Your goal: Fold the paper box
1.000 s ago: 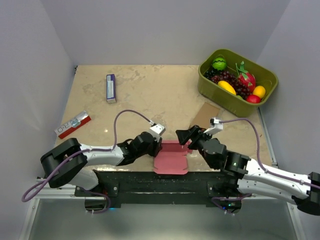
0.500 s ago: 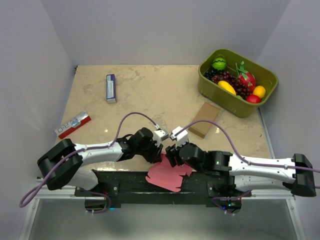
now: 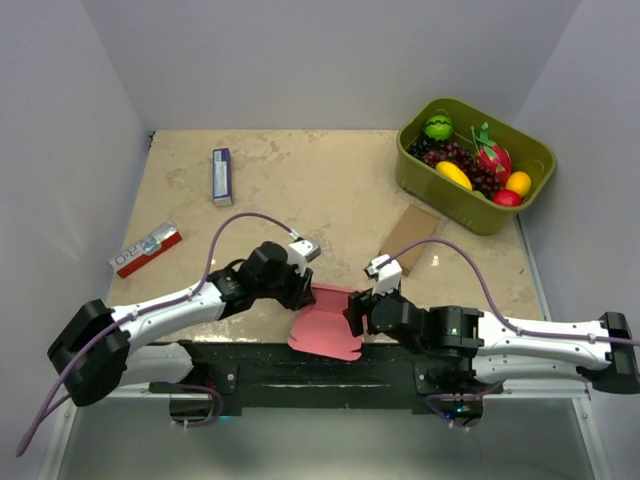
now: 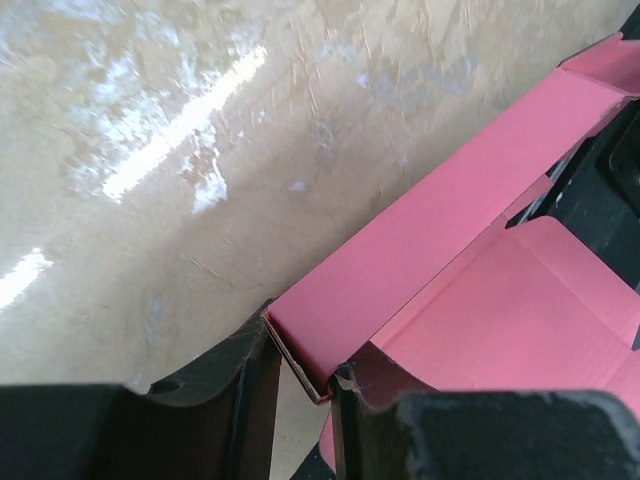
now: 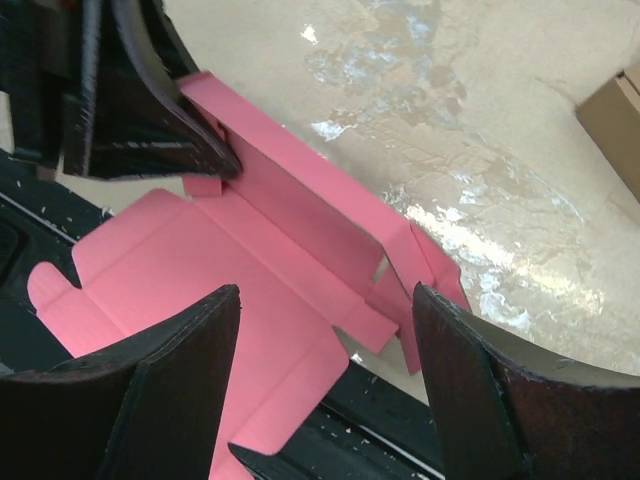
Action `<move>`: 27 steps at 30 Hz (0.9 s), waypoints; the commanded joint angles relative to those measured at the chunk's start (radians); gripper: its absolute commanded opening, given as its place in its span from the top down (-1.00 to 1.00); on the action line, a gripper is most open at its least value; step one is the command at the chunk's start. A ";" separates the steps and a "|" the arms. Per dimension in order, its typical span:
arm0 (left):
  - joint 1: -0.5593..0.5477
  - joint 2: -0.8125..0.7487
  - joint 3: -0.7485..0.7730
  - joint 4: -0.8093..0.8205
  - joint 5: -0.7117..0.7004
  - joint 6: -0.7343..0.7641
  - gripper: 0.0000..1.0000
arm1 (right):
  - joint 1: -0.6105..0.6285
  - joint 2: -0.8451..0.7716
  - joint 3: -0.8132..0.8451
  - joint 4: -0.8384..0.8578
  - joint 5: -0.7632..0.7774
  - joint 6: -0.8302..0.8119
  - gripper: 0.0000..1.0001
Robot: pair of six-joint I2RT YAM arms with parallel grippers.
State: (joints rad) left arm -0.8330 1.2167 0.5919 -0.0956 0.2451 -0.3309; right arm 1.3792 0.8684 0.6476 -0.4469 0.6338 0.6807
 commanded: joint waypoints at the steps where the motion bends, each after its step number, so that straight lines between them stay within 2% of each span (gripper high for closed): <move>1: 0.026 -0.057 -0.017 0.022 -0.023 -0.025 1.00 | 0.001 -0.048 -0.040 -0.050 0.053 0.129 -0.47; 12: 0.038 -0.129 -0.026 -0.009 -0.023 -0.033 1.00 | 0.001 -0.175 -0.072 -0.148 0.173 0.273 -0.64; 20: 0.040 -0.151 -0.037 0.008 0.033 -0.031 1.00 | 0.000 -0.119 -0.118 0.092 0.138 0.168 -0.67; 27: 0.040 -0.187 -0.049 0.036 0.094 -0.022 1.00 | -0.023 -0.112 -0.177 0.215 0.155 0.145 -0.52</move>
State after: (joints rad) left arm -0.7986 1.0744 0.5571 -0.1127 0.2707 -0.3553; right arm 1.3758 0.7734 0.5064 -0.3515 0.7433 0.8452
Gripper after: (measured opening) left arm 0.281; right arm 0.785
